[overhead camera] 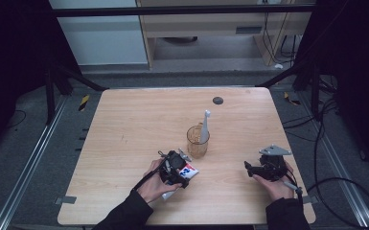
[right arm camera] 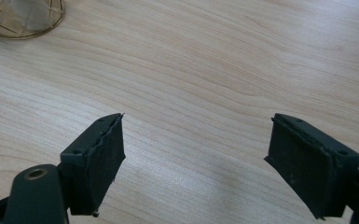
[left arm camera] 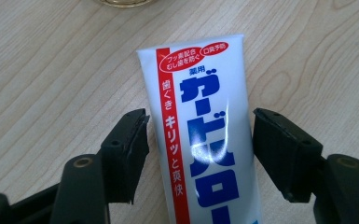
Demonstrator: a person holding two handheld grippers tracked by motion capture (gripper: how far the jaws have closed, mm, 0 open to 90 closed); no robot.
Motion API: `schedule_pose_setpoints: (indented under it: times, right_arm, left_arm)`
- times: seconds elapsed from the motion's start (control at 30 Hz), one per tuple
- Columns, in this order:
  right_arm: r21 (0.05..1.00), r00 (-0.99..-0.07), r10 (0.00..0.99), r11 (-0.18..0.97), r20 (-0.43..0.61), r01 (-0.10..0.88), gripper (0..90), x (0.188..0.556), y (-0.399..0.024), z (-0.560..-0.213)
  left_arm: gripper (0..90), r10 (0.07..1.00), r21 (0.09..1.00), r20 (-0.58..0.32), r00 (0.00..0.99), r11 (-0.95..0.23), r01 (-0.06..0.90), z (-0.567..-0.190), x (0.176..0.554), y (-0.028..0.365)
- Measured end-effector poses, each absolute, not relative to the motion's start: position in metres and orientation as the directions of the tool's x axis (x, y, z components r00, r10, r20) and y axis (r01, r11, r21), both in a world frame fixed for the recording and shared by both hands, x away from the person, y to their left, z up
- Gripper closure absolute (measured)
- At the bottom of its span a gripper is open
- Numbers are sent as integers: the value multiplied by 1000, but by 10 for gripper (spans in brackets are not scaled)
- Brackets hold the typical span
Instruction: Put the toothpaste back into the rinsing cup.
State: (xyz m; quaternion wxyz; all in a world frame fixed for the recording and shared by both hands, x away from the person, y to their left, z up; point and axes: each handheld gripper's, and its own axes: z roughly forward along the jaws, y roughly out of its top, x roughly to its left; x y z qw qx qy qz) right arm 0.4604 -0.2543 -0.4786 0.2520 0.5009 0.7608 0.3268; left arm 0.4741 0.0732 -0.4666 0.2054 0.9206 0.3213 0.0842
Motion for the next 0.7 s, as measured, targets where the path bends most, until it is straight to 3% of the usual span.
schedule_pose_setpoints:
  times: [0.7]
  right_arm:
    - [742,-376,924,294,-60,603,187,461,-255,-480]
  left_arm:
    - [403,651,401,-34,758,-686,607,-472,478,73]
